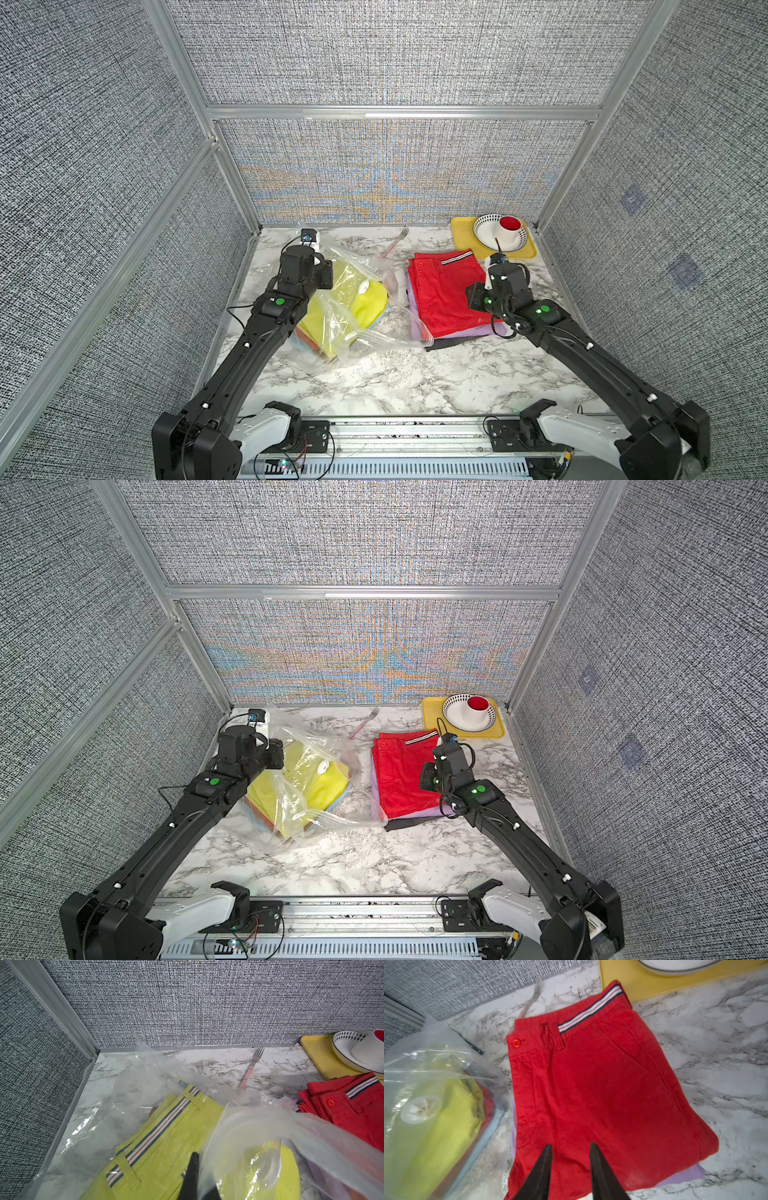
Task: Take the trousers out of the vacuum bag
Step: Place the trousers at the center of the board.
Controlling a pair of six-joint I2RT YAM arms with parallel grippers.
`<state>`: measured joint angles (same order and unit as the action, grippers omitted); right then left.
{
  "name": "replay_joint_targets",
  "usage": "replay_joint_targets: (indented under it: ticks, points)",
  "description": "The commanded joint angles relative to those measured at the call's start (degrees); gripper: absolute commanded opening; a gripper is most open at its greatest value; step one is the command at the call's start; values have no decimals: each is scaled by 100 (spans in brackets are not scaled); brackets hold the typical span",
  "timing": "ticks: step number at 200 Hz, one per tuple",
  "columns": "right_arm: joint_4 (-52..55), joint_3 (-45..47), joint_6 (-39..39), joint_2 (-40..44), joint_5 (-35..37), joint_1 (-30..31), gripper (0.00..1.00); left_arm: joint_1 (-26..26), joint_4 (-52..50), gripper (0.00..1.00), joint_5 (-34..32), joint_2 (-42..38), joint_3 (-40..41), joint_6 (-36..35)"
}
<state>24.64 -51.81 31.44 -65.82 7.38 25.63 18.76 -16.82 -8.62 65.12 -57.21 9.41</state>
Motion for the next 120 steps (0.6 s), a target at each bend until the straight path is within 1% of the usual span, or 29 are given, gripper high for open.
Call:
replay_joint_targets:
  ticks: [1, 41, 86, 95, 120]
  points:
    - [-246, 83, 19, -332, -87, 4, 34, -5, 52, 0, 27, -61, -45, -18]
    - [-706, 436, 168, -744, -511, 56, 34, 0, 3, 0, 8, -97, -36, -29]
    - [-903, 543, 283, -1139, -595, 291, 34, -4, 8, 0, 36, -45, -62, -18]
    - [-924, 737, 291, -1236, -630, 331, 35, -4, 3, 0, 45, -35, -62, -19]
    - [-905, 719, 295, -1405, -609, 469, 36, -4, 3, 0, 59, -52, -62, -18]
